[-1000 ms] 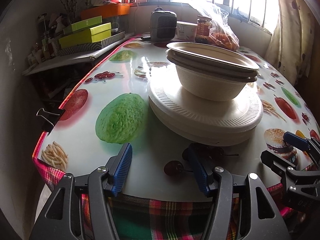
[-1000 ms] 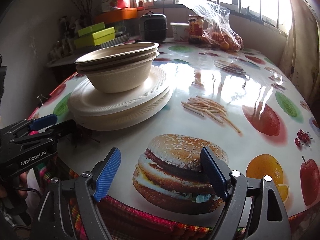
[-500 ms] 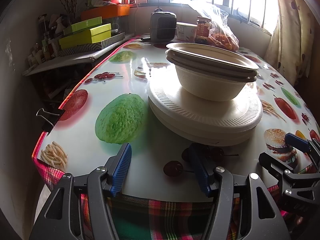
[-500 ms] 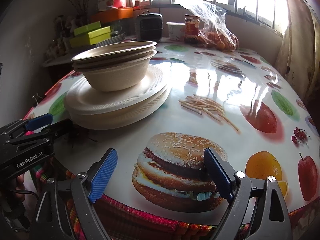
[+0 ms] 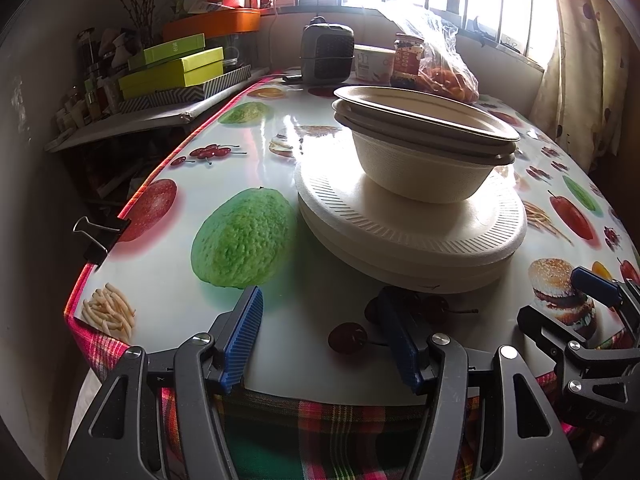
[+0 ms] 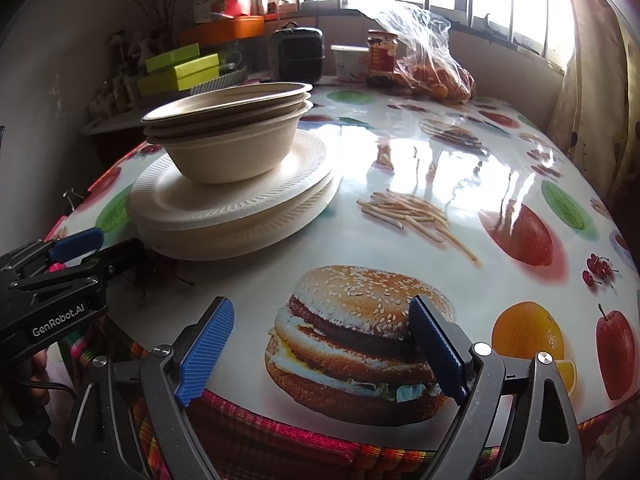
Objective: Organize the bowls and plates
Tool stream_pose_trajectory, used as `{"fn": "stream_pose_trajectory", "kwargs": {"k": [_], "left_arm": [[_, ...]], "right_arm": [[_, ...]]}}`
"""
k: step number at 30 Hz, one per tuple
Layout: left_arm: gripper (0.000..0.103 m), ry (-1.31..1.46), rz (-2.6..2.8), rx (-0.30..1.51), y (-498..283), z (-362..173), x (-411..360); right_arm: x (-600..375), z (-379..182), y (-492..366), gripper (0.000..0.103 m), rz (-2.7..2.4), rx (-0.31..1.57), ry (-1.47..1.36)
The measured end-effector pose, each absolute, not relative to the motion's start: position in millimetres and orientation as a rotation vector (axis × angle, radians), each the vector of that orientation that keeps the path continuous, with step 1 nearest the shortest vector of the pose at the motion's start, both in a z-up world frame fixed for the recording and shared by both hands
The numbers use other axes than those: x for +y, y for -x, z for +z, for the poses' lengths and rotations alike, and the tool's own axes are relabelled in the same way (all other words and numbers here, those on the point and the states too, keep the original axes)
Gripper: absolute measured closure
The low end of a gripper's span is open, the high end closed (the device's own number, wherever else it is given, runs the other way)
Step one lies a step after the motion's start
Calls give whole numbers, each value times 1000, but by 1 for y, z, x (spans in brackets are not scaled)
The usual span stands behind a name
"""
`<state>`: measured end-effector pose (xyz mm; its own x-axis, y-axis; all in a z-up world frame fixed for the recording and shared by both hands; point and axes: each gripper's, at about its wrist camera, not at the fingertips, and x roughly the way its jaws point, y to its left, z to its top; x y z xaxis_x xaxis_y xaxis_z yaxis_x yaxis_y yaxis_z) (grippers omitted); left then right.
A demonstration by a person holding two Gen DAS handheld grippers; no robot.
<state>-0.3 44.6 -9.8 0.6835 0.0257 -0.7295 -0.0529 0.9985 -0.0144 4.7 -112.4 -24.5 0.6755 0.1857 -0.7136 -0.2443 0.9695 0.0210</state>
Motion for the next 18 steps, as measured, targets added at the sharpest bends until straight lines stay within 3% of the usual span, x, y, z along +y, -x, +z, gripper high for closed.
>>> {"fn": "stream_pose_trajectory", "kwargs": {"k": [18], "left_arm": [[42, 35, 44, 816, 0, -10, 45]], "right_arm": [[-113, -25, -5, 12, 242, 792, 80]]}}
